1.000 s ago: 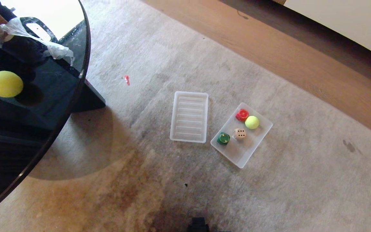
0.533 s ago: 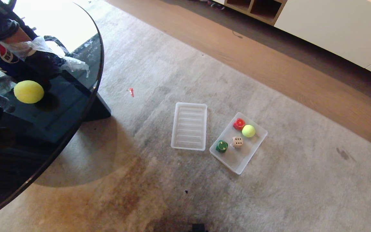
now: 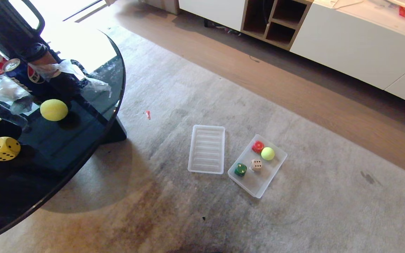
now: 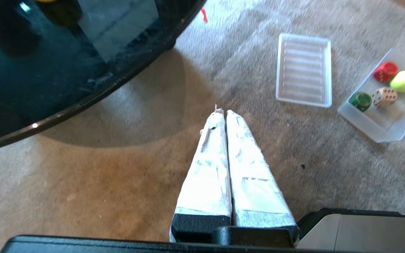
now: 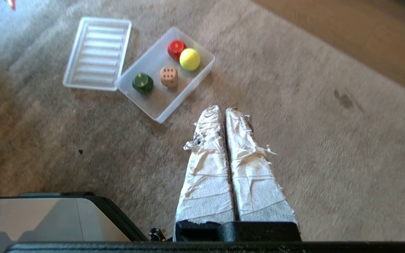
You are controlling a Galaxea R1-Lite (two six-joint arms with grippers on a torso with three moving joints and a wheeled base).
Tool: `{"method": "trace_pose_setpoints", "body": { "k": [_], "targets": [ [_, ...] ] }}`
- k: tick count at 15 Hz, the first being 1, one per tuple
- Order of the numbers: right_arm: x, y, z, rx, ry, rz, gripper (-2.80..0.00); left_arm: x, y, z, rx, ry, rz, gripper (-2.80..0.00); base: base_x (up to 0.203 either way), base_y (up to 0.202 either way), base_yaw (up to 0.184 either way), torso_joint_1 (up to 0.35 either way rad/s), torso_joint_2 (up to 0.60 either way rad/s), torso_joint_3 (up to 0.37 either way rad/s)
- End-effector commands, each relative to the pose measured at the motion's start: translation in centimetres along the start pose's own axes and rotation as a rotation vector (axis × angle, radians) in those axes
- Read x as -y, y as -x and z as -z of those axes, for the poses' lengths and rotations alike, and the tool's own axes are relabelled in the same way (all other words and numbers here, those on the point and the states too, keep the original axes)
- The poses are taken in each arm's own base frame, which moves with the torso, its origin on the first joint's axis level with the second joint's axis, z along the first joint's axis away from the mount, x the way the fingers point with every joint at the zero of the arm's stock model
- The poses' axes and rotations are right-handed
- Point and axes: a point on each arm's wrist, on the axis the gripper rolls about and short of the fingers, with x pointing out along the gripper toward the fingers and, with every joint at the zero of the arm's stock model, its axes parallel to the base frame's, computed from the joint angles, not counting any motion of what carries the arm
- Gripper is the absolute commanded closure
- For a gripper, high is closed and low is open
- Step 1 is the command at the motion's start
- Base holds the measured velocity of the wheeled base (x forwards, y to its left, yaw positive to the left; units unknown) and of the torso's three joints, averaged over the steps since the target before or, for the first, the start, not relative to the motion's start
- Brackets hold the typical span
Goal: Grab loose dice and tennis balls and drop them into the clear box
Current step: Pick up the ball on the table
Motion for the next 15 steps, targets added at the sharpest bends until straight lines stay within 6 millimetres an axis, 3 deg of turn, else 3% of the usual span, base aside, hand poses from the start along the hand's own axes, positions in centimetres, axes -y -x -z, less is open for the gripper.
{"method": "trace_pose_setpoints", "body": {
  "k": [1,15],
  "targets": [
    [0.0,-0.04,0.08,-0.006,0.001,0.0,0.0,0.0,0.0,0.03,-0.001,0.0,0.0,0.0,0.0,0.0,0.0,-0.001,0.0,0.194],
    [0.0,-0.04,0.09,-0.007,0.001,0.0,0.0,0.0,-0.01,0.04,-0.001,-0.001,0.0,0.0,0.0,0.0,0.0,0.003,0.0,0.201]
  ]
}}
